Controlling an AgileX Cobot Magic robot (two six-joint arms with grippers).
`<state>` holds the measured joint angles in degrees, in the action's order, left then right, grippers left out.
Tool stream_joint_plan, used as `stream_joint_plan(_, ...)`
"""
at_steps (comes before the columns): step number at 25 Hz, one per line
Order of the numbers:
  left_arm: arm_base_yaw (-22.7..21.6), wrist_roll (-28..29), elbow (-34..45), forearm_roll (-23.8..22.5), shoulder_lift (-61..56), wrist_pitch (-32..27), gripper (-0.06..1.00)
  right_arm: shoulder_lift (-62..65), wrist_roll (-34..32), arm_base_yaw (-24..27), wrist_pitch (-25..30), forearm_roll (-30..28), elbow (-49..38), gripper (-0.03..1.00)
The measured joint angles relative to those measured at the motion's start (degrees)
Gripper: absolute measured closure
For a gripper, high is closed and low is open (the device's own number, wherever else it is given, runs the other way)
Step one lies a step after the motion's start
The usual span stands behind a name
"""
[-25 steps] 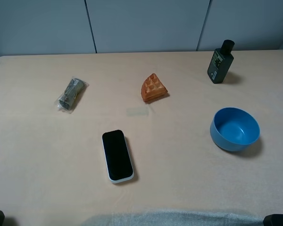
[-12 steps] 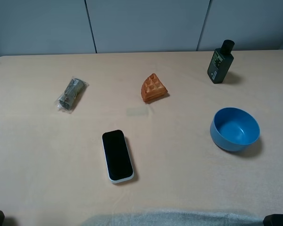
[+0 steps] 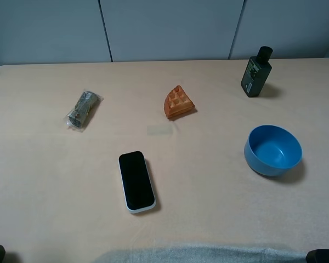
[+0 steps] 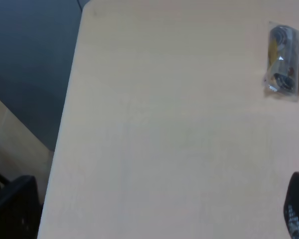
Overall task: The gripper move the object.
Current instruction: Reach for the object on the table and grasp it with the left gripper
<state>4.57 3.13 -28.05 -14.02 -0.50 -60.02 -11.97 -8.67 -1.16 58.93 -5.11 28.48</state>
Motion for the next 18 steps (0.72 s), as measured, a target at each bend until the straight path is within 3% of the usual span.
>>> stream_joint_plan(7, 0.0, 0.0, -3.24, -0.12, 3.96, 0.0, -0.03, 0.0, 0.0, 0.0, 0.0, 0.0, 0.0, 0.28)
stream_joint_plan(18, 0.0, -1.3, -16.63, -1.07, 28.41, -1.24, -0.03, 0.0, 0.0, 0.0, 0.0, 0.0, 0.0, 0.28)
